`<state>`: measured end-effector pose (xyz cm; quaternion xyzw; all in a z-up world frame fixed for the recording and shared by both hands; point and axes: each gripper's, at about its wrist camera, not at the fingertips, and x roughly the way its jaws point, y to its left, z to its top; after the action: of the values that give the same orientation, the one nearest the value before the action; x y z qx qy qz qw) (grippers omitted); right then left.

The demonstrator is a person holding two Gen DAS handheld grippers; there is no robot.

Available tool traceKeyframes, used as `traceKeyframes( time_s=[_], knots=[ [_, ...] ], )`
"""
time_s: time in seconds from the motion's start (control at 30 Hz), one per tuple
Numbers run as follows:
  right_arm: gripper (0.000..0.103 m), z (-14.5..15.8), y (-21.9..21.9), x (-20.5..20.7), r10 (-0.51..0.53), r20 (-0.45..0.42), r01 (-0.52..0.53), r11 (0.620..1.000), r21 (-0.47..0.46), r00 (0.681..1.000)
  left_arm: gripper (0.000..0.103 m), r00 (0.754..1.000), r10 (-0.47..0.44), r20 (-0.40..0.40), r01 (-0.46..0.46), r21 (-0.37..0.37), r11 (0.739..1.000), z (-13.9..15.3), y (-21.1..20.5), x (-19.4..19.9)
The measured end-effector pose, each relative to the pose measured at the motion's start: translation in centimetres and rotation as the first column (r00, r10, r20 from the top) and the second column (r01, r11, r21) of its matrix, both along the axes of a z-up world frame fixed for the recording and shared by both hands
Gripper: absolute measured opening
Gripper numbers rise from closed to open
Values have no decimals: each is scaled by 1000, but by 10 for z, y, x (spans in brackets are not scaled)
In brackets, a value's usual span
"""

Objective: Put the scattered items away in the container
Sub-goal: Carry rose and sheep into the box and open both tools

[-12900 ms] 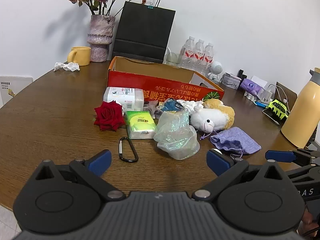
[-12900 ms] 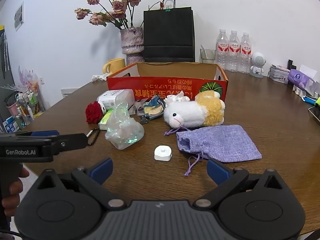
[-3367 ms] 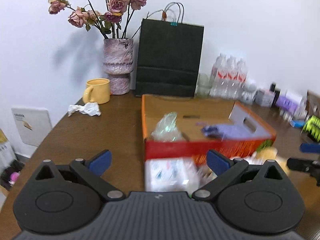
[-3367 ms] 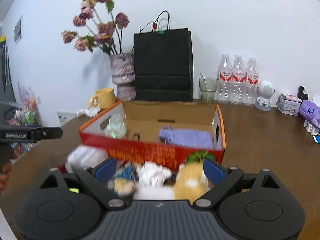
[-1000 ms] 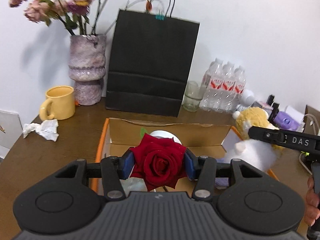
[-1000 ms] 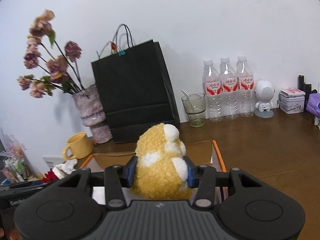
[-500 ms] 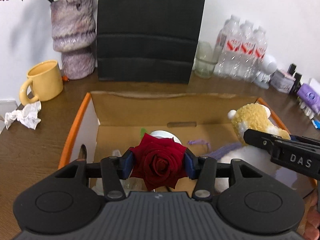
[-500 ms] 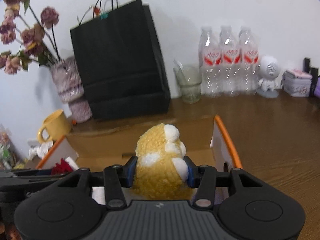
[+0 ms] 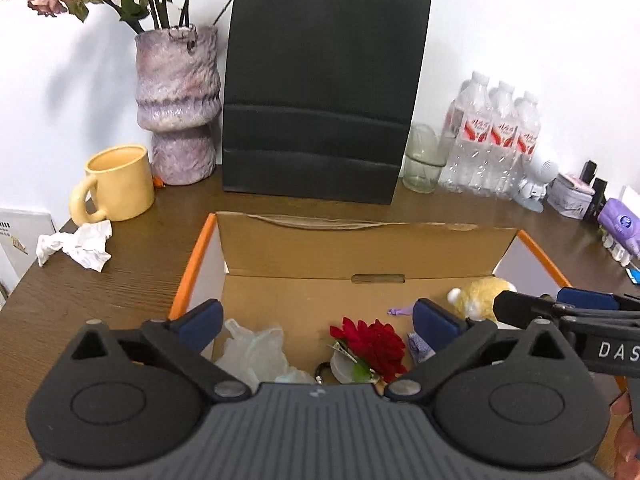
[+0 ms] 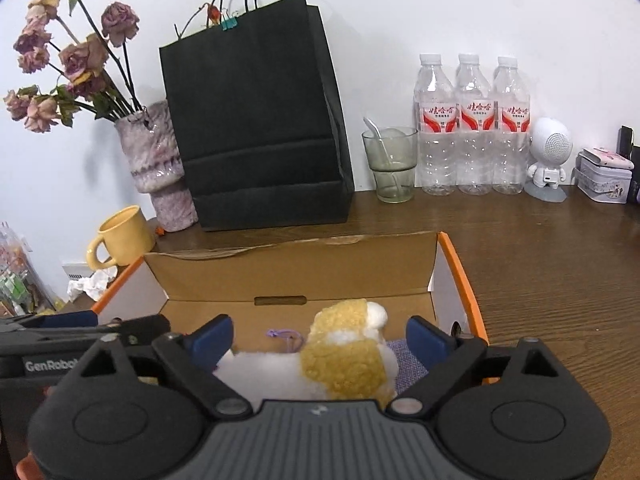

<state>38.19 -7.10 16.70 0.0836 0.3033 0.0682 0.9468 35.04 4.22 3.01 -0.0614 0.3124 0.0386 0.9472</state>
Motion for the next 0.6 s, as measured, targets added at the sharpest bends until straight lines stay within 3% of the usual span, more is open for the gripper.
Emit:
traceKeyframes(
  time_s=[0.33, 0.6],
  knots=[
    [93, 14, 2, -33, -2, 39, 2, 1000, -13, 999, 103, 1000, 4, 30, -3, -14, 1000, 12, 8, -33],
    [93, 31, 3, -87, -1, 122, 8, 998, -57, 993, 103, 997, 8, 77, -7, -14, 1000, 26, 20, -79]
  ],
)
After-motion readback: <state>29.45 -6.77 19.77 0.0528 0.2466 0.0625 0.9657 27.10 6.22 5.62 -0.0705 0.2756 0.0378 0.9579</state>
